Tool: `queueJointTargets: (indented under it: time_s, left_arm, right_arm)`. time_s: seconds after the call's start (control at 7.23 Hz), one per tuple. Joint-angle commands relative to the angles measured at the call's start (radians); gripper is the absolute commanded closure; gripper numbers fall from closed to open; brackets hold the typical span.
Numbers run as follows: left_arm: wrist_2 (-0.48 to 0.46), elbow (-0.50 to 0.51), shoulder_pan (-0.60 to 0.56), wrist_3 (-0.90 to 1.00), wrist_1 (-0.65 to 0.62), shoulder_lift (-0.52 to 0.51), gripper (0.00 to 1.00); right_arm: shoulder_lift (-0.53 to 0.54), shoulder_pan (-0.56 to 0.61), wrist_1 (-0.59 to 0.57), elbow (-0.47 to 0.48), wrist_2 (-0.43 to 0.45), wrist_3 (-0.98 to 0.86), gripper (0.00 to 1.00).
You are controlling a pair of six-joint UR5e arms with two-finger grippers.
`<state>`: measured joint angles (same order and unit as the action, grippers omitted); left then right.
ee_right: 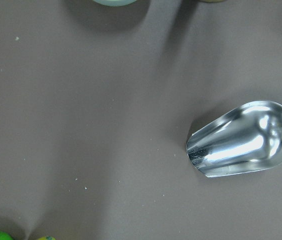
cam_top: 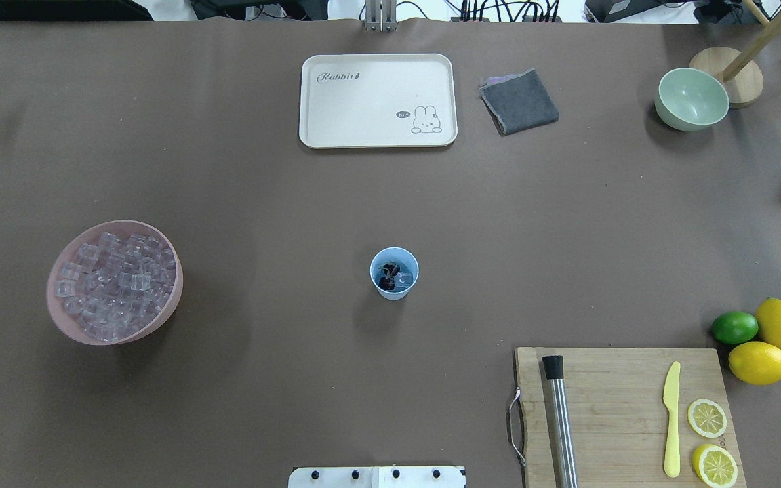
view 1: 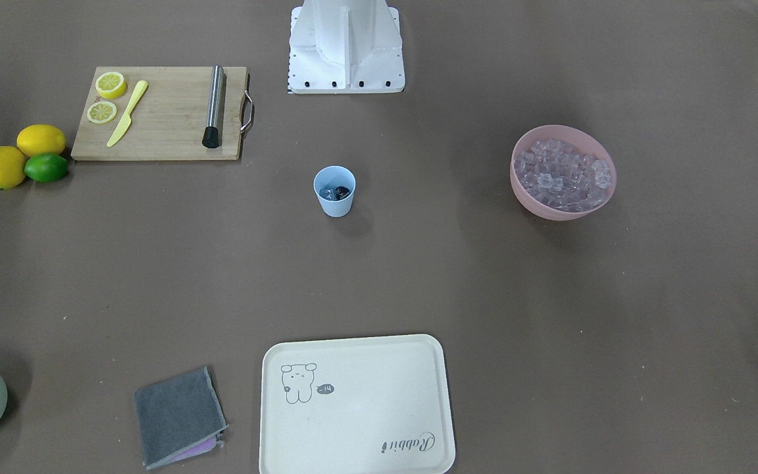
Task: Put ice and cherries in cup
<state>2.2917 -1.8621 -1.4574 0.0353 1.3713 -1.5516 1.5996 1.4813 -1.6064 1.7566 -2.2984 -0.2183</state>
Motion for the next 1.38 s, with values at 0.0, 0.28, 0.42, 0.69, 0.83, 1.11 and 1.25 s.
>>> queueJointTargets:
  time_s: [0.0, 0.28, 0.42, 0.69, 0.83, 1.11, 1.25]
  left_arm:
    - [0.0, 0.006, -0.014, 0.0, -0.001, 0.008, 0.02]
    - [-0.003, 0.006, -0.027, 0.0, -0.003, 0.012, 0.02]
    - [-0.006, 0.006, -0.029, -0.001, -0.003, 0.012, 0.02]
    - [-0.008, 0.007, -0.032, -0.002, -0.005, 0.012, 0.02]
    - [-0.008, 0.006, -0.032, -0.005, -0.003, 0.012, 0.02]
    - [-0.009, 0.001, -0.034, -0.005, -0.003, 0.016, 0.02]
    - [-0.009, -0.008, -0.035, -0.005, -0.003, 0.016, 0.02]
  right_arm:
    - [0.045, 0.023, 0.006, -0.009, -0.027, -0.067, 0.0]
    - [0.081, 0.031, 0.01, 0.006, -0.053, -0.069, 0.0]
    - [0.085, 0.039, 0.01, 0.006, -0.053, -0.07, 0.0]
    - [0.086, 0.048, 0.008, 0.017, -0.052, -0.073, 0.0]
    - [0.086, 0.05, 0.01, 0.014, -0.052, -0.073, 0.0]
    - [0.089, 0.051, 0.006, 0.017, -0.053, -0.073, 0.0]
    - [0.095, 0.051, 0.006, 0.018, -0.053, -0.073, 0.0]
